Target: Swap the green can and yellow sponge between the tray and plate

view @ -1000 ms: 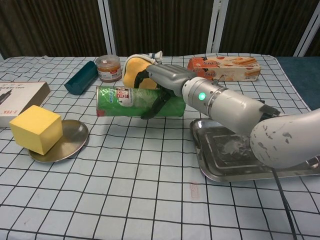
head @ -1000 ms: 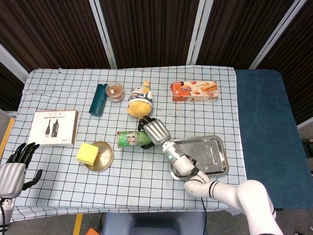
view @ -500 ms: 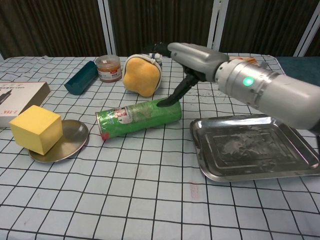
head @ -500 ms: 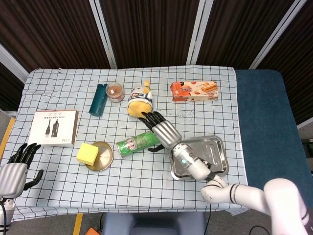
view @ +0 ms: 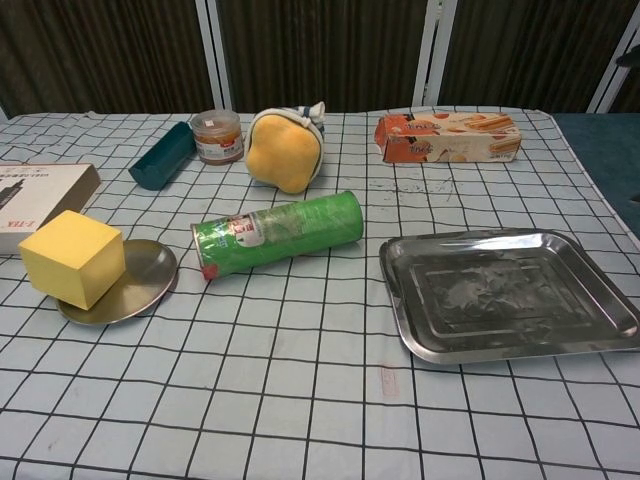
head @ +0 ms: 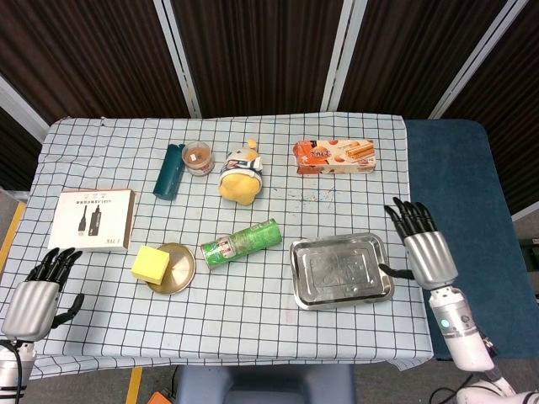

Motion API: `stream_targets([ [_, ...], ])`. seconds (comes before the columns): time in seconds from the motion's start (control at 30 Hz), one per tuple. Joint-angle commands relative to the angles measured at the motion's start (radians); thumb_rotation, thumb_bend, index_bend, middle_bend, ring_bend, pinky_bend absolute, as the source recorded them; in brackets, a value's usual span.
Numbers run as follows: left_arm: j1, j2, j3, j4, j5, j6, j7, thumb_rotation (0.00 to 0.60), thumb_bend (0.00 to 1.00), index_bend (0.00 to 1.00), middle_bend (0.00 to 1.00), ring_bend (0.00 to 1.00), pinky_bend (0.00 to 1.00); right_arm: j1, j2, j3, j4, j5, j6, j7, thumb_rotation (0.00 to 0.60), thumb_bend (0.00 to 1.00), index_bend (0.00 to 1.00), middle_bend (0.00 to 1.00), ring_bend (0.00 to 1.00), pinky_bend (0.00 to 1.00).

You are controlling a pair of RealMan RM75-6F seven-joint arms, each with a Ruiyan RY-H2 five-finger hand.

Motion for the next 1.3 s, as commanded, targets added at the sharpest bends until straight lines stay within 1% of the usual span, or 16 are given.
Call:
stream_targets([
  [0.03,-0.004,-0.007,0.004,-0.002,0.008,-0.003,0.018,0.600,0.39,0.10,0.10,0.06,0.28,-0.116,0.031,-0.018,0.090,0.020,0.082,0.170,0.600,0.11,0.00,0.00,0.00,0.04],
  [0.13,-0.010,-0.014,0.005,-0.002,0.016,-0.010,0.025,0.600,0.39,0.07,0.08,0.06,0.28,-0.136,0.031,-0.019,0.091,0.011,0.087,0.164,0.600,0.11,0.00,0.00,0.00,0.04],
  [0.23,-0.026,-0.021,0.011,0.003,0.034,-0.030,0.022,0.600,0.39,0.00,0.00,0.01,0.28,-0.152,0.034,-0.020,0.079,-0.015,0.105,0.139,0.600,0.10,0.00,0.00,0.00,0.02],
  [0.4,-0.069,-0.034,0.014,0.014,0.075,-0.074,0.026,0.600,0.40,0.00,0.00,0.00,0.26,-0.188,0.037,-0.024,0.062,-0.059,0.154,0.110,0.600,0.08,0.00,0.00,0.00,0.00],
  [0.53,-0.122,-0.043,0.002,-0.004,0.078,-0.142,0.057,0.600,0.40,0.00,0.00,0.00,0.22,-0.218,0.044,-0.020,0.060,-0.094,0.197,0.121,0.600,0.06,0.00,0.00,0.00,0.00],
  [0.63,-0.163,-0.057,-0.009,-0.012,0.073,-0.195,0.090,0.600,0.40,0.00,0.00,0.00,0.20,-0.230,0.049,-0.017,0.060,-0.109,0.205,0.136,0.600,0.06,0.00,0.00,0.00,0.00],
  [0.77,-0.210,-0.087,-0.031,-0.012,0.044,-0.256,0.134,0.600,0.40,0.00,0.00,0.00,0.18,-0.236,0.055,-0.012,0.062,-0.120,0.195,0.147,0.600,0.06,0.00,0.00,0.00,0.00],
  [0.93,-0.266,-0.107,-0.054,-0.028,-0.029,-0.347,0.175,0.600,0.40,0.00,0.00,0.00,0.16,-0.242,0.064,-0.005,0.058,-0.132,0.184,0.170,0.600,0.06,0.00,0.00,0.00,0.00],
  [1.13,-0.311,-0.099,-0.048,-0.044,-0.099,-0.440,0.230,0.600,0.40,0.00,0.00,0.00,0.15,-0.252,0.069,0.005,0.061,-0.145,0.182,0.196,0.600,0.06,0.00,0.00,0.00,0.00],
  [1.3,-0.335,-0.110,-0.050,-0.037,-0.139,-0.466,0.264,0.600,0.40,0.00,0.00,0.00,0.14,-0.255,0.069,0.008,0.061,-0.156,0.173,0.199,0.600,0.06,0.00,0.00,0.00,0.00],
])
